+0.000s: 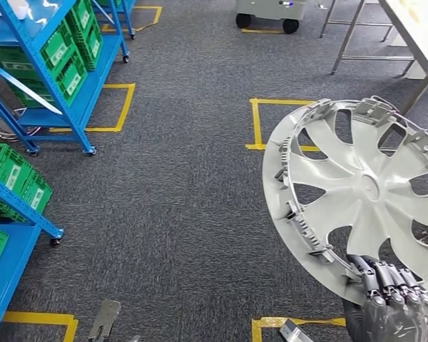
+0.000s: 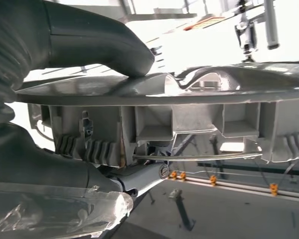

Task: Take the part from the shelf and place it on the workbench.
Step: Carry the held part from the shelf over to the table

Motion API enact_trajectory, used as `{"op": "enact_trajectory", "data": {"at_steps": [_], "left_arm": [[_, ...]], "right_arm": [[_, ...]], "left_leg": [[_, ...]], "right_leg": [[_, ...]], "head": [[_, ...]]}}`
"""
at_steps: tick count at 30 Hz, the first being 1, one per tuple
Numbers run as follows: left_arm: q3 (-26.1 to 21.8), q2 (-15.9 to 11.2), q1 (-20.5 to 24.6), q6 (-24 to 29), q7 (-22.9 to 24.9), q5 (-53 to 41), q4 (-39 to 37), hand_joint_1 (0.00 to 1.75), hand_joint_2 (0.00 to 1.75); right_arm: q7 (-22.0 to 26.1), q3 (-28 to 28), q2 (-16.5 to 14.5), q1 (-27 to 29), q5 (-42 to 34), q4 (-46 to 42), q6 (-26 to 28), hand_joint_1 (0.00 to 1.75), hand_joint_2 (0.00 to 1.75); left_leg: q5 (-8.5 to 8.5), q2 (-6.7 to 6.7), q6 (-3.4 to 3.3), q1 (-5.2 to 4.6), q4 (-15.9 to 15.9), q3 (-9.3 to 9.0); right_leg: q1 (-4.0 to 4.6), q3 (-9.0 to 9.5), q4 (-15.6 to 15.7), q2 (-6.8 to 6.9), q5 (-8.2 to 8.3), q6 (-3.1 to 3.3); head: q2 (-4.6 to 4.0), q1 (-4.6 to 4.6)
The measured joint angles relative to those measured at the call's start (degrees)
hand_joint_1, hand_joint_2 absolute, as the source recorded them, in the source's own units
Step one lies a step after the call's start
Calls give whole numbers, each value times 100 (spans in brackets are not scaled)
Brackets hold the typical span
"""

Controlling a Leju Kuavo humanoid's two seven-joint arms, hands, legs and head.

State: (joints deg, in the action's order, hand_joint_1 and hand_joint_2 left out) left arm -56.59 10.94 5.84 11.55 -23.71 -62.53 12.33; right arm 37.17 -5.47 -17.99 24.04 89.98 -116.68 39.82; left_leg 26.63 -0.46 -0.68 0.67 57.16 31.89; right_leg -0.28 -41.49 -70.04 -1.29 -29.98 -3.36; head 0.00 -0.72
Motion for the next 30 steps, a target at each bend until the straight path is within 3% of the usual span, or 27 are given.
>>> {"op": "enact_trajectory", "data": {"at_steps": [2,3,4,6,8,10,12,13,15,17,18,19,20,22,24,25,26,27,28,30], "left_arm": [[-8,-13,-20,1,0,-1,0,0,175],[-10,-18,-21,2,0,-2,0,0,175],[-11,-21,-19,4,-1,-5,0,0,175],[-11,-21,-16,13,-2,-27,0,0,175],[-10,-18,-18,32,-4,-71,0,0,175],[-9,0,-20,59,-10,-125,0,0,175],[-7,31,-15,87,-23,-168,0,0,175],[-6,47,-14,99,-30,-183,0,0,175],[-4,70,-26,116,-39,-205,0,0,175],[-4,87,-53,128,-39,-229,0,0,175],[-4,94,-60,133,-38,-241,0,0,175],[-4,98,-61,138,-38,-252,0,0,175],[-4,102,-57,141,-37,-263,0,0,175],[-2,105,-48,144,-34,-281,0,0,175],[-1,113,-42,145,-30,-290,0,0,175],[0,120,-39,146,-28,-291,0,0,175],[-1,129,-33,146,-28,-292,0,0,175],[-1,137,-27,146,-28,-293,0,0,175],[-1,143,-22,146,-28,-293,0,0,175],[-1,147,-33,146,-28,-293,0,0,175]], "right_arm": [[-7,-1,3,-2,1,21,0,175,175],[-16,-2,4,-2,1,29,0,175,175],[-27,-3,4,-2,1,34,0,175,175],[-45,-6,4,-4,-1,36,0,175,175],[-54,-7,4,-4,-1,26,0,175,175],[-67,-13,3,18,0,-21,0,175,175],[-79,-22,-9,76,-1,-109,1,175,175],[-83,-26,-16,98,-3,-154,2,175,175],[-69,-43,-26,119,-5,-218,2,175,175],[-10,-79,-28,146,-4,-268,2,175,175],[26,-98,-28,167,-3,-297,2,175,175],[54,-115,-28,188,-2,-326,2,175,175],[74,-130,-28,204,-2,-355,2,175,175],[92,-150,-28,216,-3,-409,2,175,175],[103,-167,-28,228,-3,-457,2,175,175],[109,-174,-28,242,-3,-476,2,175,175],[116,-183,-28,260,-3,-493,2,175,175],[123,-191,-28,276,-3,-509,2,175,175],[129,-196,-28,283,-3,-521,2,175,175],[139,-203,-28,282,-2,-534,1,175,175]], "left_leg": [[13,161,-8,-14,1,-6],[22,231,-5,-16,2,-15],[34,294,5,-16,2,-32],[77,399,50,-39,7,-84],[116,499,103,-74,18,-123],[129,618,149,-79,12,-143],[218,560,205,-54,91,-124],[344,443,228,-45,276,-45],[703,175,243,-35,994,309],[877,81,237,-33,1623,663],[799,66,229,-33,1663,715],[621,47,217,-30,1483,659],[395,-17,207,-21,1142,514],[77,-286,197,11,416,195],[18,-433,178,17,115,71],[15,-377,153,10,103,66],[0,-315,116,4,89,64],[-12,-254,74,1,77,60],[-20,-185,34,1,65,55],[-13,-39,-19,-13,58,51]], "right_leg": [[-9,-261,-552,92,-165,-14],[-12,-227,-512,111,-93,-14],[-14,-66,-233,145,69,-10],[9,426,600,392,379,14],[45,692,1056,562,466,72],[65,677,1084,449,461,144],[52,668,1105,308,486,207],[38,674,1120,241,500,238],[24,672,1129,100,511,277],[25,669,1128,-73,513,289],[26,671,1128,-160,515,288],[24,676,1127,-247,518,283],[20,680,1126,-331,522,273],[28,659,1102,-483,527,230],[23,614,1092,-606,542,162],[7,581,1105,-664,557,127],[-6,554,1106,-659,564,96],[-6,510,1052,-550,528,71],[1,422,893,-384,427,50],[12,110,215,-23,62,15]], "head": [[0,0],[0,1],[0,2],[0,5],[0,-5],[-1,-12],[-1,-16],[0,-27],[0,-49],[0,-59],[0,-60],[0,-61],[0,-62],[1,-65],[1,-69],[1,-69],[0,-69],[0,-58],[0,-44],[0,-16]]}}
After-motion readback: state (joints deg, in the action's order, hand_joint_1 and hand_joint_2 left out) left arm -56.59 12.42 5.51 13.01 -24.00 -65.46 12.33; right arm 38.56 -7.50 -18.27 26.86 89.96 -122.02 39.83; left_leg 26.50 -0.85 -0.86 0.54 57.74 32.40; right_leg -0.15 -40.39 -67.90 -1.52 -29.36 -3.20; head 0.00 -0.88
